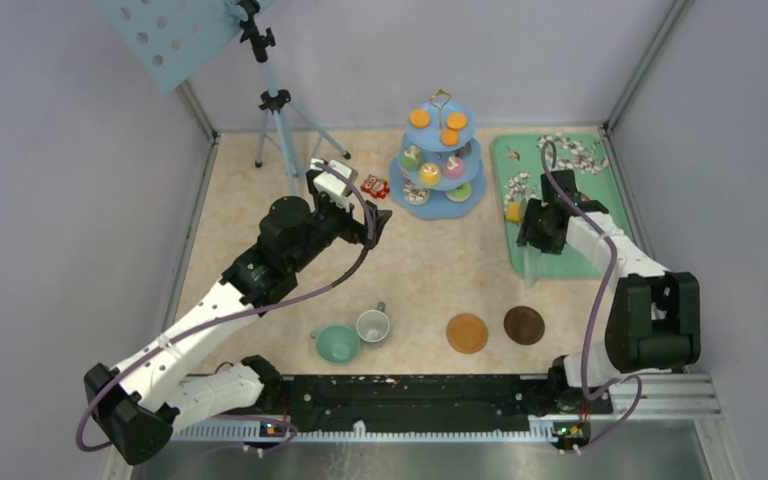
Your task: Serve the afternoon tea
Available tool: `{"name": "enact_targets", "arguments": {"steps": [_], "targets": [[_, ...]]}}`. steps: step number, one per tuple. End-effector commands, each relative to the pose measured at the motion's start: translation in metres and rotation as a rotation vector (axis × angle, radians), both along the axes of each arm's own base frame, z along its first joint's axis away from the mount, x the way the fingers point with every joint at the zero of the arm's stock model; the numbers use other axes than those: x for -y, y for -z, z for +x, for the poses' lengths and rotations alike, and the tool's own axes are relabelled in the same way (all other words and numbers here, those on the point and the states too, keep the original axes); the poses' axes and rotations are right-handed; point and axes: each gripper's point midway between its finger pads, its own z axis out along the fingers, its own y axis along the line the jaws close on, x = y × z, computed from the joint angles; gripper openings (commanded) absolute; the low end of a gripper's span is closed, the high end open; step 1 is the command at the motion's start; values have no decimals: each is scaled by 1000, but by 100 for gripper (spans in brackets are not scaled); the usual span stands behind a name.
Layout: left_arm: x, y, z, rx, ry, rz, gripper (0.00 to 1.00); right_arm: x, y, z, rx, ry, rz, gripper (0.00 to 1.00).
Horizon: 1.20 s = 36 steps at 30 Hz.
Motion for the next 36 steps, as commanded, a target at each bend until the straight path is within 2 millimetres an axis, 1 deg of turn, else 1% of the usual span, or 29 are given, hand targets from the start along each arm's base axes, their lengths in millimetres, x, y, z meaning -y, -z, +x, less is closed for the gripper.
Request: {"name": "enact_targets", "arguments": {"steps": [1,3,9,15,18,22,27,33,36], "targets": [[2,-13,1,33,8,-42,99,-16,-19,15,12,-23,61,50],[2,-14,1,36,4,-43,99,-18,-18,18,7,-23,63,51],[1,-15,1,38,5,-43,99,-26,-7,25,-45,-26,57,52],[2,-15,1,37,7,-44,99,-32,-6,34,-78,-13,-4,53],[1,-16,0,40,5,-47,99,-36,-3,35,-110,-8,-42,54],[1,-16,0,41,5,-47,99,-34,4,31,-169,14,-88,52],[1,-18,0,43,5,-48,99,-36,11,29,-200,19,-85,49],[0,-18,0,45,3,-49,99,-37,9,31,-197,23,-82,43],[0,-18,0,46,4,-48,99,-43,1,37,-159,-6,-53,48]]}}
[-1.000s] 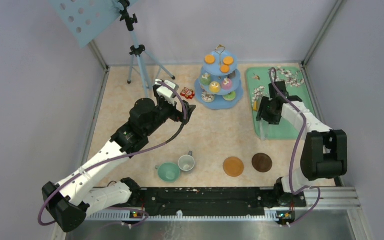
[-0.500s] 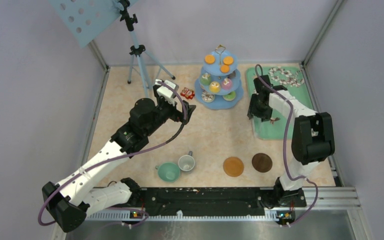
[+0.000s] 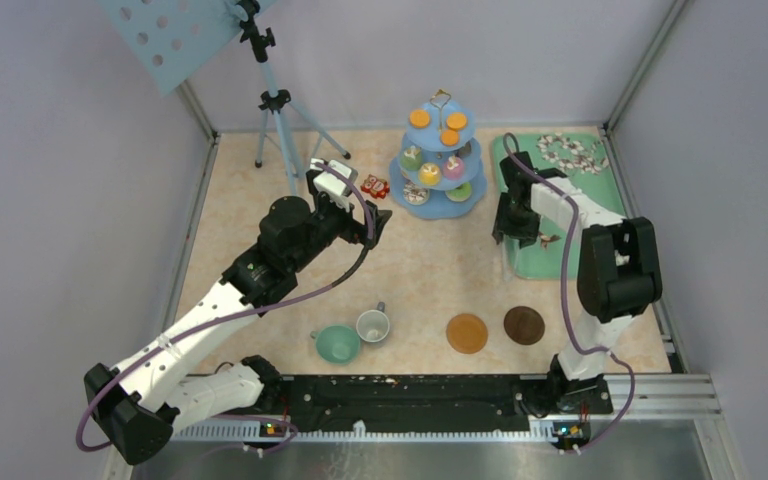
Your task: Serve the afternoon tea
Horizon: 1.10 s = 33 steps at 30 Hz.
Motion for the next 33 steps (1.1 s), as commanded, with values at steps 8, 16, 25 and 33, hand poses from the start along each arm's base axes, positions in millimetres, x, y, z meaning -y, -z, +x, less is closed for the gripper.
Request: {"name": "enact_targets", "arguments": {"steps": [8,16,25,33], "targets": [[1,-17,1,43,4,-46,99,-7,-58,28,179,-10,43,51],[1,-17,0,41,8,-46,99,-1,-66,29,193,-19,43,51],[1,-18,0,46,7,-46,99,1,-52,32,130,-76,79,48],[1,-17,0,43,7,-44,99,8,-41,28,96,-93,69,45]]}}
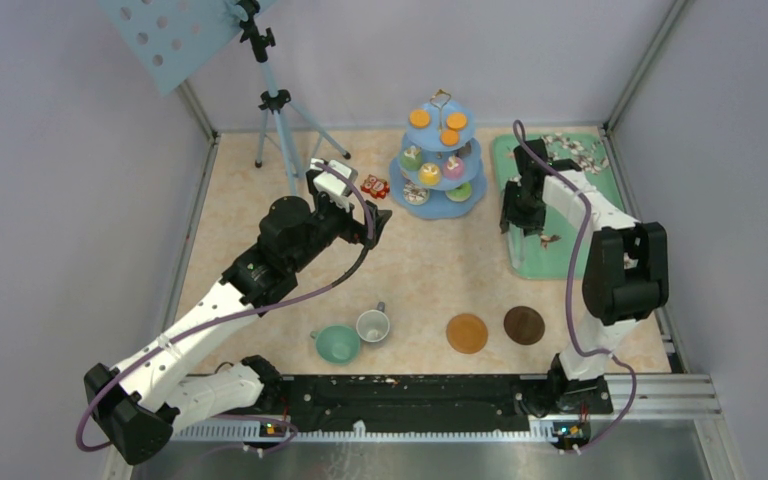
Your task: Serve the afternoon tea
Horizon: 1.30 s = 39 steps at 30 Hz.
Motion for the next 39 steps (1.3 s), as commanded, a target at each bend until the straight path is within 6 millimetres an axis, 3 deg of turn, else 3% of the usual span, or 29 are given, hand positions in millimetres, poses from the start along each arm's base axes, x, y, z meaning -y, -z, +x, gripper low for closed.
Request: {"name": "enact_targets", "arguments": {"steps": [1,19,39], "targets": [[1,-17,1,44,7,-45,99,3,-13,12,47,-11,8,45],[2,-15,2,37,9,-42,99,18,5,-1,-25,-6,-71,46],[3,-14,1,35,12,-42,99,17,31,-27,-162,-36,-141,46]]}}
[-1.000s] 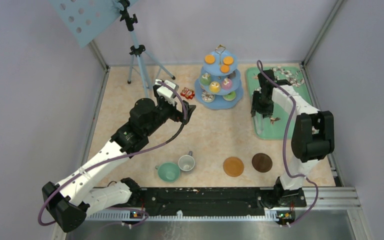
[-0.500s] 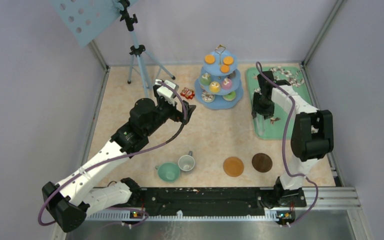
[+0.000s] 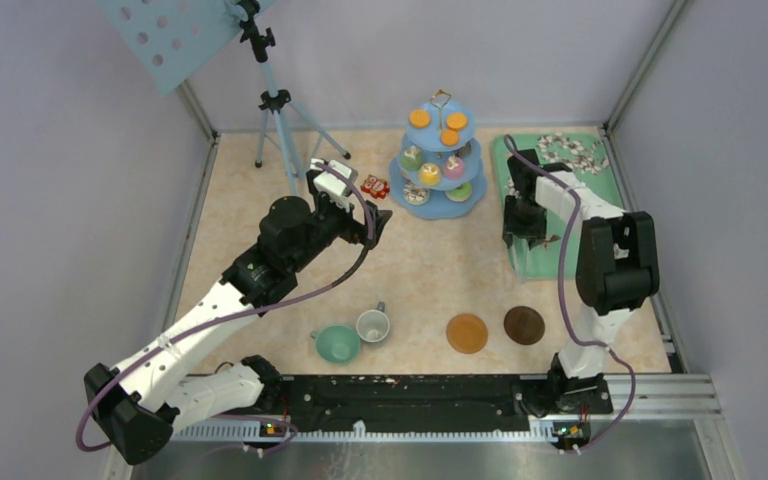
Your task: Serve the afternoon tea
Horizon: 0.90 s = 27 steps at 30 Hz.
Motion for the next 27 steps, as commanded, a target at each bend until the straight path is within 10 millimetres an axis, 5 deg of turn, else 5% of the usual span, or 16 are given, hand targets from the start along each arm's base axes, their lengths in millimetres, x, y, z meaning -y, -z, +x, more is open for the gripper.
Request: {"name": "enact_targets", "arguments": {"steps": [1,15,27], "targets": [[3,-15,1,36,12,-42,99,1,3,-7,-28,-8,-28,45],[2,-14,1,37,8,-41,99,3,-21,10,83,-20,-38,3],[2,-14,2,36,4,-41,99,4,-19,9,44,-64,6,0]]}}
